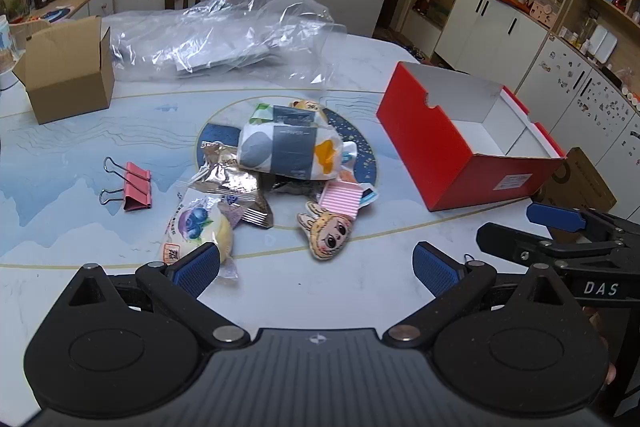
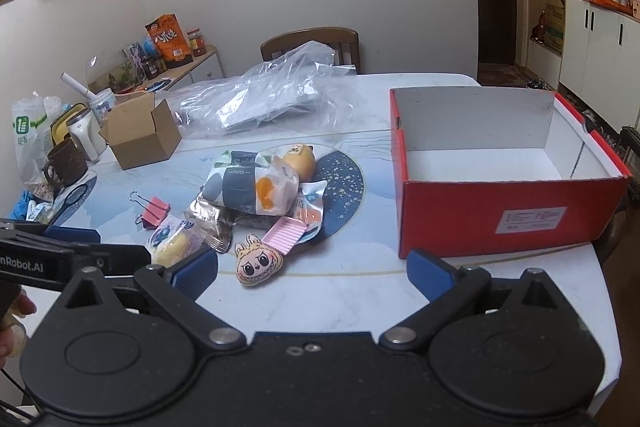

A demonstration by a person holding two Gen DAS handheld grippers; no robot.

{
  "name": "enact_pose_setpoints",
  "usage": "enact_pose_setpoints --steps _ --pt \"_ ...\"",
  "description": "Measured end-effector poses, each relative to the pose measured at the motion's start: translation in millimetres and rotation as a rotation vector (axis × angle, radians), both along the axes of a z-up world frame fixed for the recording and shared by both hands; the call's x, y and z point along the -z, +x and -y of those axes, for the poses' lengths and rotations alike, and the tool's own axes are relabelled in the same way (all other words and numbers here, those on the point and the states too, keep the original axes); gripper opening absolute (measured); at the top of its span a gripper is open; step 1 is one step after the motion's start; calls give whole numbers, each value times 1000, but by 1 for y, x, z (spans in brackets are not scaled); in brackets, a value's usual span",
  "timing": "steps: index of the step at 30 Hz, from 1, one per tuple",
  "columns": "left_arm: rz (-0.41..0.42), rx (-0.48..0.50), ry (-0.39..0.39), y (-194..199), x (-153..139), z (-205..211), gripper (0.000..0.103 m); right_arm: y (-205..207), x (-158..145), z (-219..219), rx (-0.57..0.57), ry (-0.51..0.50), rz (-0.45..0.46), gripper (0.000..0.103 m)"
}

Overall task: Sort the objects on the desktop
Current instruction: 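Reach the left tool to the blueberry bun while the right tool reaches the plush doll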

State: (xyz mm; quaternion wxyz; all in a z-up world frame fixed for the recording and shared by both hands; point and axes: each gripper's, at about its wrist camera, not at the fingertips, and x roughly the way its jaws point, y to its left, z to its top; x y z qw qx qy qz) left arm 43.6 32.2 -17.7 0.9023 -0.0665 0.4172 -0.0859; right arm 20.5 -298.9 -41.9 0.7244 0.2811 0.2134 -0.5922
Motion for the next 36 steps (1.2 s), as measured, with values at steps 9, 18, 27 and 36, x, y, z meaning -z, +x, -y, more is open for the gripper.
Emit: enact_pose_setpoints --steps 9,18,27,36 --pt "-3 0 33 25 16 -26 103 26 25 26 -14 38 -26 97" --pt "-21 -1 69 54 50 -54 103 55 53 50 -21 90 -61 93" --pt "-43 37 86 74 75 -69 103 77 81 74 14 144 -99 89" --pt "-94 78 83 87 95 -72 93 90 97 92 47 195 -125 83"
